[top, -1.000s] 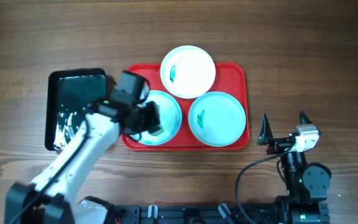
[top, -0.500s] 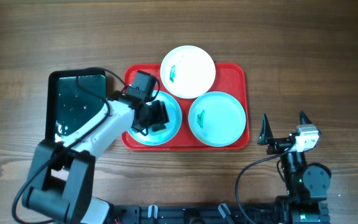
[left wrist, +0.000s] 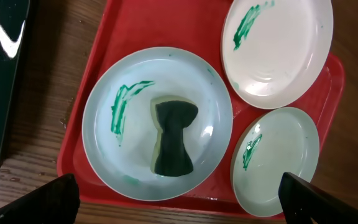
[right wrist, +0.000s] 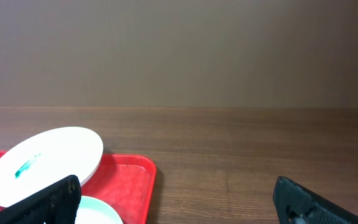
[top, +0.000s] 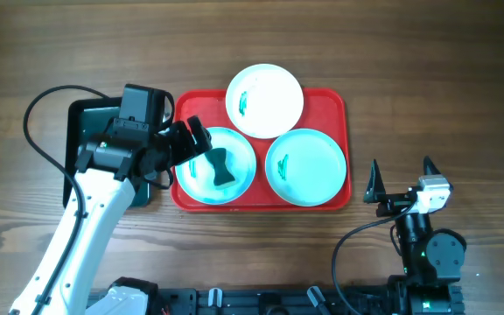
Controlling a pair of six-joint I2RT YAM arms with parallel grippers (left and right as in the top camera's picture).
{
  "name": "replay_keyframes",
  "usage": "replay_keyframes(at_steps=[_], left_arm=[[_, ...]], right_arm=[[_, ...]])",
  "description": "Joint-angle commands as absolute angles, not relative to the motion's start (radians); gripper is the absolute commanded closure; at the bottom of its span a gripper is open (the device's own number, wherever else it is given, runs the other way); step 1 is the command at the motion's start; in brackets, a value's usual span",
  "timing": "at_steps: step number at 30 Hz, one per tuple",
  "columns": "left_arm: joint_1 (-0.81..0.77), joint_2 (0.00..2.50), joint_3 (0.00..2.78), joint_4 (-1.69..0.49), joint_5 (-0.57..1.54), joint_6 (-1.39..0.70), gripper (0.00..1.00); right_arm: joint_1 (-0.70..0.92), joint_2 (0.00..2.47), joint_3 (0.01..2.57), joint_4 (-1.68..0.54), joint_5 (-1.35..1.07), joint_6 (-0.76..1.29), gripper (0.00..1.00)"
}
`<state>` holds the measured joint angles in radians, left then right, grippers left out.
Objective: Clean dirty plates on tray and stack at the side
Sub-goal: 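Reach the right gripper over and grip the left plate's rim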
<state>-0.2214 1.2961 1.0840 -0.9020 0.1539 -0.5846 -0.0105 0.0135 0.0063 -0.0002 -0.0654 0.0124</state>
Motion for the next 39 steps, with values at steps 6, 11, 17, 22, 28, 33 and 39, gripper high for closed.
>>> replay_keyframes(at_steps=[6,11,17,22,28,33,39], left_arm=[[-0.217,1.295,1.09,-0.904,0.148,-0.584,0.0],[-0.217,1.295,1.09,-0.908,0.148,-0.583,0.0],[-0.217,1.295,1.09,-0.908,0.148,-0.584,0.0],[-0.217,1.295,1.09,-0.907,0.148,-0.584,0.0],[-0.217,1.295,1.09,-0.907,0.147,-0.584,0.0],[-0.217,1.295,1.09,-0.906,0.147,-0.584,0.0],[-0.217,1.295,1.09,-0.908,0.147,-0.583,0.0]], right_arm=[[-0.014,0.009,0.006,0.134,-0.67,0.888,0.0],[-0.015,0.01,0.035,0.768,-0.658,1.125,0.0],[-0.015,0.179,0.587,0.056,-0.649,0.615,0.0],[-0.01,0.794,1.329,-0.969,-0.745,0.174,0.0],[0.229,1.186,1.639,-1.268,-0.547,0.163,0.0],[0.526,1.309,1.639,-1.165,-0.002,0.428,0.0],[0.648,1.637,1.63,-1.018,-0.001,0.426,0.05]])
